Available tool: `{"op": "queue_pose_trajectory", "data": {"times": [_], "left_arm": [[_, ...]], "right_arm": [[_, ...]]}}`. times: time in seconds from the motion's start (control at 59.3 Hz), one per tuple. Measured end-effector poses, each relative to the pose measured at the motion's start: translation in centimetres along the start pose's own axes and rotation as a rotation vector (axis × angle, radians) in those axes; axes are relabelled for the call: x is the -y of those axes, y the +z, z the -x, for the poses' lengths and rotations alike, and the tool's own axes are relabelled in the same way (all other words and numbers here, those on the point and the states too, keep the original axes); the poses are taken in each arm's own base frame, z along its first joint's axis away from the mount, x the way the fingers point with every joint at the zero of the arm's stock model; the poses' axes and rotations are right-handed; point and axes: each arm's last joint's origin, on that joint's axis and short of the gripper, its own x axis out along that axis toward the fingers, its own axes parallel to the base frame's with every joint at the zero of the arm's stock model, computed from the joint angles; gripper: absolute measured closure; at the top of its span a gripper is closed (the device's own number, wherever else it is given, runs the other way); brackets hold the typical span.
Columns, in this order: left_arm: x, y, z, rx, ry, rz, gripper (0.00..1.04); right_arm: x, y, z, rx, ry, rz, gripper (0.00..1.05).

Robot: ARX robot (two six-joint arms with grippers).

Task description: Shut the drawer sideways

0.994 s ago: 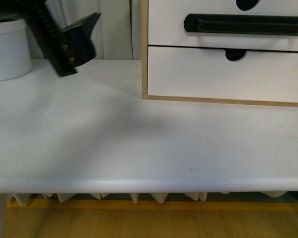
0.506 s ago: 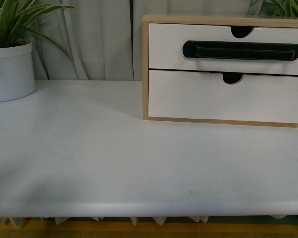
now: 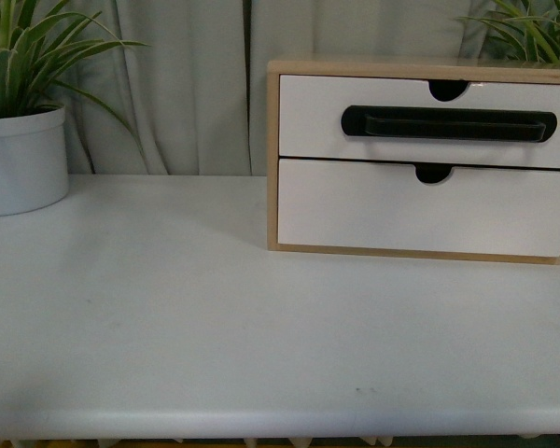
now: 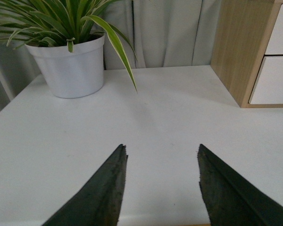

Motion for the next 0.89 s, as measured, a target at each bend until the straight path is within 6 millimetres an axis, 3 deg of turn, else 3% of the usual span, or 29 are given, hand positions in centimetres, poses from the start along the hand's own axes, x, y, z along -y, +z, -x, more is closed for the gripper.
{"op": "queue_pose_trajectory", "data": {"times": [0.118,0.219,0.236,0.893], "left_arm": [[-0.4,-0.4,0.4,0.0,0.0,0.043,0.78],[-1.3,-0.9,0.9,-0.001,-0.014,0.056,1.01],[-1.4,-0.9,0.9,0.0,-0.006,0.062,1.01],[-1.5,-1.7,2.2,0.015,0.005,0.07,1.01]], "right_arm": [[0.0,-1.1,0.1,-0.007,0.001,-0.015,0.77],[-0.1,-1.9,0.4,-0.001,0.002,-0.018,1.02],[-0.1,-1.9,0.6,0.0,0.001,-0.017,1.04],[-0.1,-4.3,1.5,0.009,0.004,-0.022,1.04]]}}
